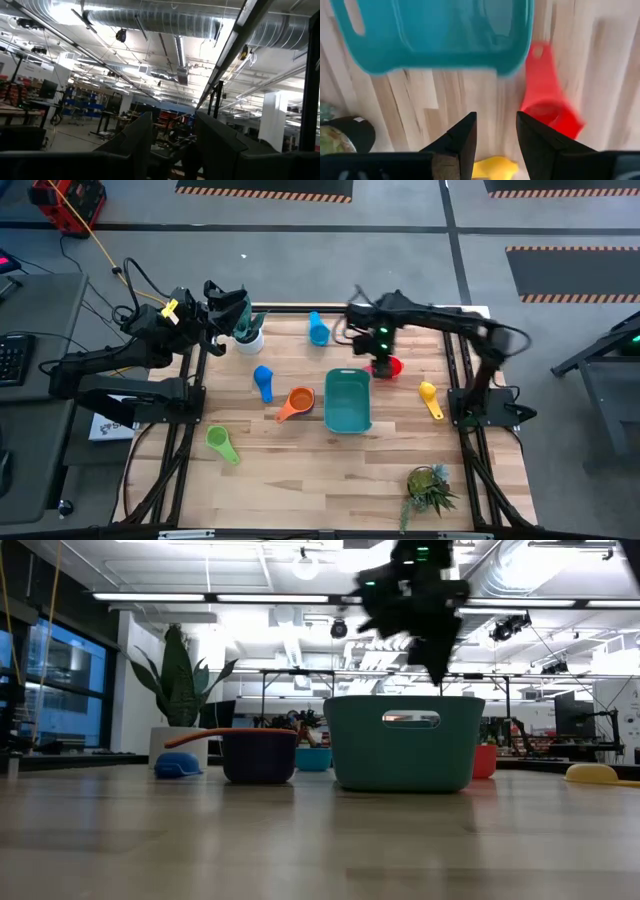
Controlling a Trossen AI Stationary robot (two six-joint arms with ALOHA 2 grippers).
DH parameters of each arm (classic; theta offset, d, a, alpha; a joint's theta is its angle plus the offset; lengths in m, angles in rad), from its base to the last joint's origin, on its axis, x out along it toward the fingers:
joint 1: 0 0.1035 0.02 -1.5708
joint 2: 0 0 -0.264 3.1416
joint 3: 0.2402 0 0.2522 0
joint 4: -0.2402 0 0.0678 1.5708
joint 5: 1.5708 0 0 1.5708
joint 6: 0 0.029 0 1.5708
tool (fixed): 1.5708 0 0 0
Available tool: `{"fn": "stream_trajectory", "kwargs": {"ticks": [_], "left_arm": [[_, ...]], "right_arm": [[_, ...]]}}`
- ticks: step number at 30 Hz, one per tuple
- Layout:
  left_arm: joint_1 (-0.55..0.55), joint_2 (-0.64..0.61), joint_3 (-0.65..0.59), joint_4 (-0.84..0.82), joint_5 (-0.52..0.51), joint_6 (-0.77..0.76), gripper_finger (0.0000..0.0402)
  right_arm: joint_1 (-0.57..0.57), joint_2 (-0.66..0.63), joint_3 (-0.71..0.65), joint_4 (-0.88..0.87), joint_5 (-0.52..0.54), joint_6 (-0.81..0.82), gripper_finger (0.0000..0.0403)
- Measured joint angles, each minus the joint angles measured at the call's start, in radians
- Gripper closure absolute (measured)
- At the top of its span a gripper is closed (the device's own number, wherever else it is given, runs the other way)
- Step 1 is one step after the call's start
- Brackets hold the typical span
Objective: Nest measuring cups in basket
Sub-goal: Stack the red measuring cup on top of the orange measuring cup
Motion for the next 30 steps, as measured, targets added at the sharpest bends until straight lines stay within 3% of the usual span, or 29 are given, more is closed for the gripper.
{"fn": "stream_trajectory", "kwargs": {"ticks": [7,12,20,30], "left_arm": [[0.0,0.0,0.0,-0.047,0.0,0.037,0.0259],[0.0,0.0,0.0,-0.099,0.0,0.028,0.0259],[0.0,0.0,0.0,-0.13,0.0,0.051,0.0259],[0.0,0.0,0.0,-0.132,0.0,0.06,0.0259]], "right_arm": [[0.038,-0.353,-0.448,0.354,0.013,0.17,0.0275],[0.074,-0.481,-0.65,0.56,0.083,0.22,0.0275],[0.077,-0.412,-0.737,0.632,0.258,0.118,0.0275],[0.071,-0.245,-0.737,0.677,0.318,0.004,0.0276]]}}
